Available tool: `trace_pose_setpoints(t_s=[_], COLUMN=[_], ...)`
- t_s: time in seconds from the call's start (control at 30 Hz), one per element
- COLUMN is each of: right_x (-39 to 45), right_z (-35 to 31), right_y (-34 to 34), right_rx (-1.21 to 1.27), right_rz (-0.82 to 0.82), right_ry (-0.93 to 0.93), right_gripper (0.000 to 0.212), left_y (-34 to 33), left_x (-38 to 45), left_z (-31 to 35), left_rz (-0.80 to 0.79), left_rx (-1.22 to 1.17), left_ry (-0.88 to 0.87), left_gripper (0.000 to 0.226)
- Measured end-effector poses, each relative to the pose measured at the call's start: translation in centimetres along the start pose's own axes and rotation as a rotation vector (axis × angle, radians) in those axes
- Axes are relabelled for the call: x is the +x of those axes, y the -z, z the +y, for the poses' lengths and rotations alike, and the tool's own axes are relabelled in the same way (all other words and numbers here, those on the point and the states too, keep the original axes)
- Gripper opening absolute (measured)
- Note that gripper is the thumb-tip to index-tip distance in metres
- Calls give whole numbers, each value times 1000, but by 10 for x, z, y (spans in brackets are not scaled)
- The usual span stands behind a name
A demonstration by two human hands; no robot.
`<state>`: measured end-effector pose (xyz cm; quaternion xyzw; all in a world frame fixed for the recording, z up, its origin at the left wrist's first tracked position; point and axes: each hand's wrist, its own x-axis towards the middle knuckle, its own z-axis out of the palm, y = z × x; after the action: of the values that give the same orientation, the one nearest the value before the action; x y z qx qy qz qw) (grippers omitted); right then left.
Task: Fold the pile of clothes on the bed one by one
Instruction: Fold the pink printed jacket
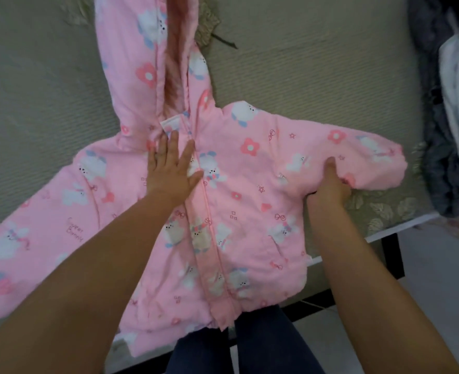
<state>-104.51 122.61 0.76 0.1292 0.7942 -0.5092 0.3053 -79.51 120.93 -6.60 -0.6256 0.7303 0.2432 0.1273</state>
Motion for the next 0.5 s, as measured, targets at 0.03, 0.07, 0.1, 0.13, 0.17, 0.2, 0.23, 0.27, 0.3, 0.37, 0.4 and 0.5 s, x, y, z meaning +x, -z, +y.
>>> trace_pose_setpoints(t_s=[0.03, 0.07, 0.1, 0.13, 0.17, 0.2, 0.23, 0.27, 0.3, 0.37, 0.4, 0.5], right_x=[-3, -9, -19, -31, -41, -51, -59, -64, -66, -61, -55, -37], right_z=[-3, -5, -5, -4, 2, 10, 22, 36, 49, 72, 79, 86], right_y=[-3, -6, -8, -8, -9, -8, -5, -2, 2, 11, 16, 17], right_rx=[-62, -167, -270, -369, -468, -576, -704, -844, -984, -1258, -1406, -1623], right_rz=[-22, -67, -141, -246, -367, -513, -641, -755, -852, -1009, -1091, -1232], right_ry=[105, 257, 448, 677, 924, 1152, 1357, 1521, 1646, 1750, 1703, 1461], right_gripper=[37, 36, 33, 32, 34, 40, 45, 46, 43, 46, 51, 55], left_y=[1, 4, 7, 13, 20, 28, 33, 37, 40, 35, 27, 4], left_x=[0, 0, -1, -4, -10, -19, -29, -41, -55, -87, -103, -147], left_z=[0, -1, -2, -5, -7, -9, -12, -17, -22, -34, -39, -50], left_rz=[-7, -10, -6, 9, 38, 87, 142, 211, 269, 289, 288, 376], left_rx=[-2, -22, -46, -77, -121, -186, -247, -328, -426, -427, -381, -388], left_ry=[-3, -10, -28, -55, -91, -129, -147, -105, -8, 141, 193, 471], left_gripper=[70, 70, 69, 67, 63, 58, 53, 47, 42, 37, 36, 31])
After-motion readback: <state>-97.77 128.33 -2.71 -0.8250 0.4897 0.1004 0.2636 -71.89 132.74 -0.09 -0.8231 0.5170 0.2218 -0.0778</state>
